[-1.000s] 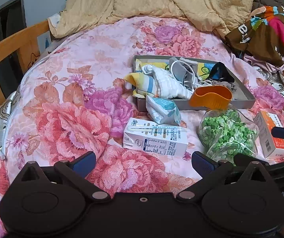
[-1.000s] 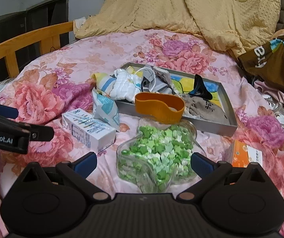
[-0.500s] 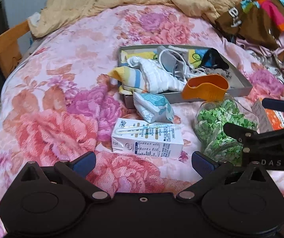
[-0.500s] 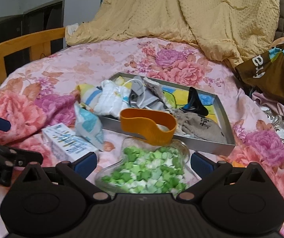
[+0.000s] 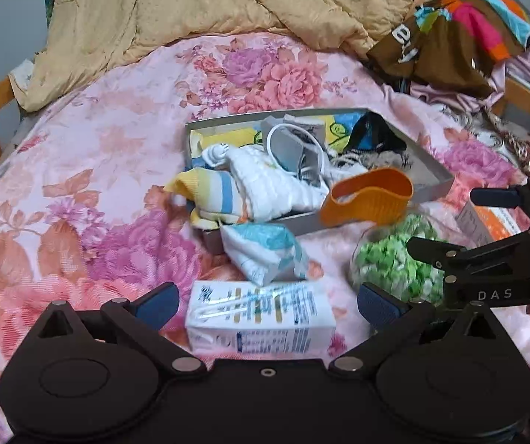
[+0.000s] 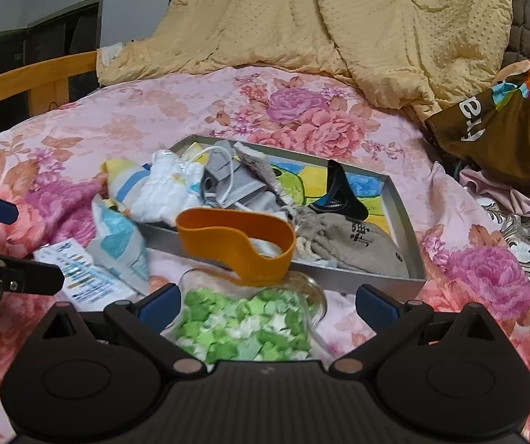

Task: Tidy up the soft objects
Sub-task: 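Move both tools toward the blue-and-white packet and orange rubber band, then grasp the blue-and-white packet with the left tool while the right tool grasps the orange band, then lift the packet and band up over the cartoon tray with both tools, then lower the packet and band into the tray with both tools, then open both tools to release the packet and band in the tray, then lift both tools away from the tray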

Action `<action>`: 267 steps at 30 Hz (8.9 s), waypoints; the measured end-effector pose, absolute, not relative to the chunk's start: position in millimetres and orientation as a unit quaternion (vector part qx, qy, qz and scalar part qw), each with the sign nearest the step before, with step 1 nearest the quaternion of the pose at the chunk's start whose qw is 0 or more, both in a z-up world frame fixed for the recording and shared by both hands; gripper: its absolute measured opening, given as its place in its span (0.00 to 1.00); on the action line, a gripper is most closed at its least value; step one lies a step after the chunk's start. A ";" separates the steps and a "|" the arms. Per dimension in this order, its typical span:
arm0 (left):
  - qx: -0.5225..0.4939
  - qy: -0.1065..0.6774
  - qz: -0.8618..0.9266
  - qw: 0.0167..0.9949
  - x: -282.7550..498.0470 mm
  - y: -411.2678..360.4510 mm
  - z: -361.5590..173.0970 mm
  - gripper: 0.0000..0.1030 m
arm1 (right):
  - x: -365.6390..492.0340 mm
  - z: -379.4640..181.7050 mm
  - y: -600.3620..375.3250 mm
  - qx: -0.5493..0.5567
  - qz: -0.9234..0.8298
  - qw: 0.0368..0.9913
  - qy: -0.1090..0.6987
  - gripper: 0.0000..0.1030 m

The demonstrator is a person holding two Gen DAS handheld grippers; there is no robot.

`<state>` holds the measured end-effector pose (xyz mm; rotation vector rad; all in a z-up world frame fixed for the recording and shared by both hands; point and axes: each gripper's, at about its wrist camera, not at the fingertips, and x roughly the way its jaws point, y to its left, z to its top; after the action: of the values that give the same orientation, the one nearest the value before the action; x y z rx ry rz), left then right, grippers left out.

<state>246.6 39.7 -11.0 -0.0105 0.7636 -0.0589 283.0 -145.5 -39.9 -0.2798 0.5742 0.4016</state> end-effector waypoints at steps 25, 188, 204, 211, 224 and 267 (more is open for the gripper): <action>-0.147 0.330 -0.064 0.930 295.6 73.9 -46.0 0.99 | 333.4 -59.0 -141.4 -0.092 0.226 0.927 0.285 0.99; -0.121 0.305 -0.091 0.940 456.5 -35.1 -37.3 0.45 | 456.0 -61.2 -226.7 0.065 0.074 0.945 0.311 0.35; -0.115 0.301 -0.081 0.943 449.9 -31.1 -33.7 0.60 | 455.3 -60.9 -230.6 0.074 0.082 0.944 0.312 0.46; -0.114 0.295 -0.079 0.945 447.3 -30.2 -29.7 0.71 | 453.2 -59.2 -230.9 0.073 0.086 0.945 0.307 0.52; -0.095 0.285 -0.066 0.951 431.0 -25.6 -16.2 0.86 | 443.7 -47.5 -234.5 0.077 0.087 0.950 0.291 0.67; -0.091 0.245 0.030 0.965 356.7 -7.1 21.4 0.99 | 378.0 5.1 -244.0 0.069 0.088 0.967 0.228 1.00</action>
<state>356.7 -7.1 21.4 -0.1844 0.4963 0.0598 378.0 -244.0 5.1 0.1396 0.4613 0.1785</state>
